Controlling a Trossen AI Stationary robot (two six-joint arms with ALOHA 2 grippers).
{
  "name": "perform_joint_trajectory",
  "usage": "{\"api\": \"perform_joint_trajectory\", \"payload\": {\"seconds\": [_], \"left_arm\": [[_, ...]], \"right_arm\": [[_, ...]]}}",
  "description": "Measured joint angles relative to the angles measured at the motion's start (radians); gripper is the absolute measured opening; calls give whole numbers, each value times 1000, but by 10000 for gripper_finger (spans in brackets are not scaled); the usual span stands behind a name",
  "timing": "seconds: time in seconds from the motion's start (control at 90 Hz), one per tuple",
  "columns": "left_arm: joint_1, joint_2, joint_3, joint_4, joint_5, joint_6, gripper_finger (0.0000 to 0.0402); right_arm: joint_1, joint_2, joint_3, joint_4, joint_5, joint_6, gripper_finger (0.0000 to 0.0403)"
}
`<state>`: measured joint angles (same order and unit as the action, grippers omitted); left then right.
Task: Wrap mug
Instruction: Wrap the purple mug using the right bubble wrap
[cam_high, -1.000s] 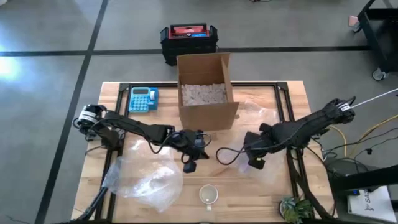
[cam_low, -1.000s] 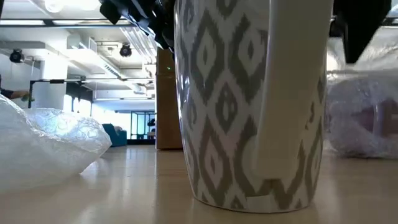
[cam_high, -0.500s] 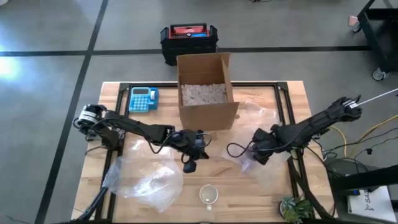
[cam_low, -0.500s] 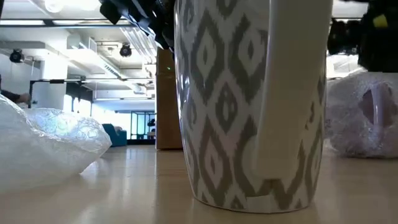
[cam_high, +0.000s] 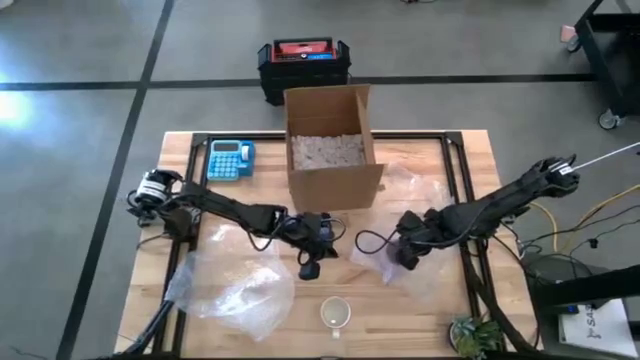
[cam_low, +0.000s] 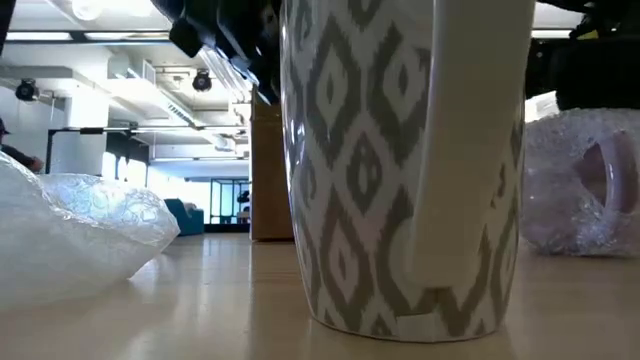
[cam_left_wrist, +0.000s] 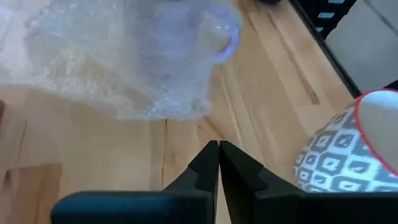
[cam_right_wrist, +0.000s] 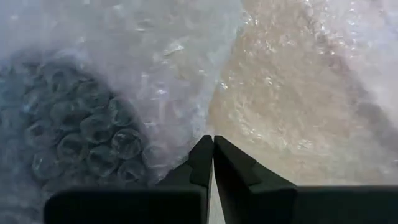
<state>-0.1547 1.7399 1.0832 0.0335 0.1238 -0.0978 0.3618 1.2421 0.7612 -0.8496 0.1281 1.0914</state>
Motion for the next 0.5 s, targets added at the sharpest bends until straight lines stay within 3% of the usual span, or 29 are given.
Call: {"api": "perform_joint_trajectory", "payload": {"seconds": [0.378,0.5], "left_arm": [[0,-2,0,3,57,-12,0],[0,-3,0,2,80,-16,0]], "right_arm": [[7,109,11,256,-95,76,0],[7,120,44,233,-96,34,0]]}}
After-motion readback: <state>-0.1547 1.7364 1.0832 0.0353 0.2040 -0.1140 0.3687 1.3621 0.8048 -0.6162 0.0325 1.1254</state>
